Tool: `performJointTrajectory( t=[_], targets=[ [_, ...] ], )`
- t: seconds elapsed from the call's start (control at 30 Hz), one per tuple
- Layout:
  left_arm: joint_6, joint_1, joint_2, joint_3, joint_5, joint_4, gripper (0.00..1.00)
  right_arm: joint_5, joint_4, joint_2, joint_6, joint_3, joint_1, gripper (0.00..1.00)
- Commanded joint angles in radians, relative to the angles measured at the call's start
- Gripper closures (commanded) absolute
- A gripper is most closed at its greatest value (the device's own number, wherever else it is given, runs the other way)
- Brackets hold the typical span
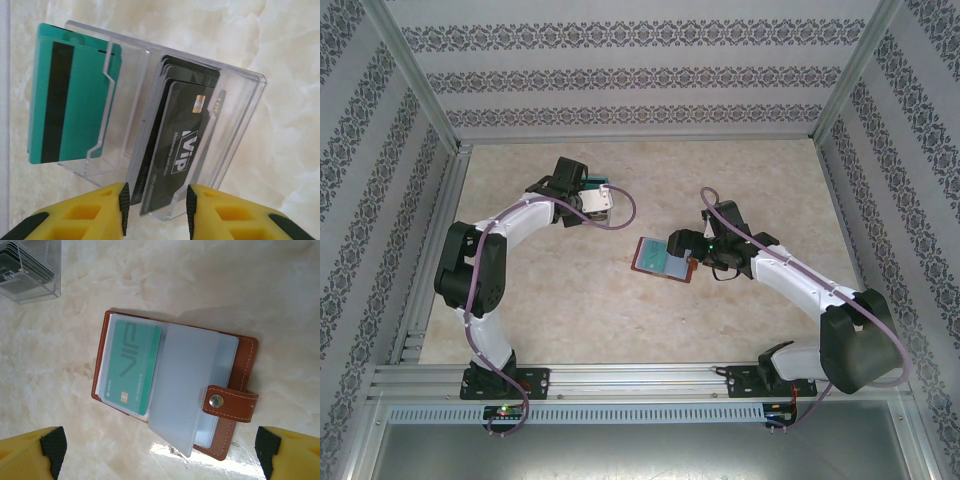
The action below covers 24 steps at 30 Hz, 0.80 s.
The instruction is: Take the credit cards out of the card holder
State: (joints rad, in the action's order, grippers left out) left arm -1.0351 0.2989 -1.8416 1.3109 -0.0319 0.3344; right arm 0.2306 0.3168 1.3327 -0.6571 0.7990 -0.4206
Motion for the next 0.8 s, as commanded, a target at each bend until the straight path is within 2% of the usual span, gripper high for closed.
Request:
performJointTrajectory(
  t=[0.0,0.13,0.23,0.4,0.47,0.53,0.57,0.6,0.67,0.77],
  targets=[
    [0.044,-0.014,-0.006,0.049,0.001,-0.023,0.62,0.017,-0.013,0.010,-0.012,0.025,0.010,0.02],
    [0.082,-0.015,0.001,0.056,-0.001,-0.026,0.61,0.021,-0.017,0.009,-0.013,0.026,0.009,0.02],
    [0.139,-0.014,0.031,0.050,-0.012,-0.027,0.55,0.020,-0.014,0.005,-0.011,0.026,0.009,0.02],
    [0.382,-0.019,0.106,0.069,-0.012,-0.011,0.46,0.012,-0.004,0.002,-0.004,0.033,0.009,0.02],
    [0.500,-0.023,0.145,0.077,-0.015,0.010,0.36,0.008,0.004,0.003,0.001,0.040,0.008,0.02],
    [0.593,-0.024,0.194,0.065,-0.020,0.019,0.33,-0.006,0.010,-0.001,0.002,0.043,0.004,0.02],
    [0.651,-0.023,0.222,0.053,-0.016,0.017,0.25,-0.012,0.011,-0.001,0.004,0.043,0.002,0.02],
    [0.699,-0.024,0.248,0.042,-0.013,0.022,0.11,-0.018,0.015,-0.002,0.007,0.044,0.000,0.02],
    [0.790,-0.026,0.300,0.018,0.007,0.022,0.02,-0.027,0.021,0.000,0.011,0.047,-0.005,0.02],
    [0.935,-0.033,0.383,-0.027,0.041,0.018,0.01,-0.040,0.029,0.004,0.018,0.048,-0.015,0.02]
  ],
)
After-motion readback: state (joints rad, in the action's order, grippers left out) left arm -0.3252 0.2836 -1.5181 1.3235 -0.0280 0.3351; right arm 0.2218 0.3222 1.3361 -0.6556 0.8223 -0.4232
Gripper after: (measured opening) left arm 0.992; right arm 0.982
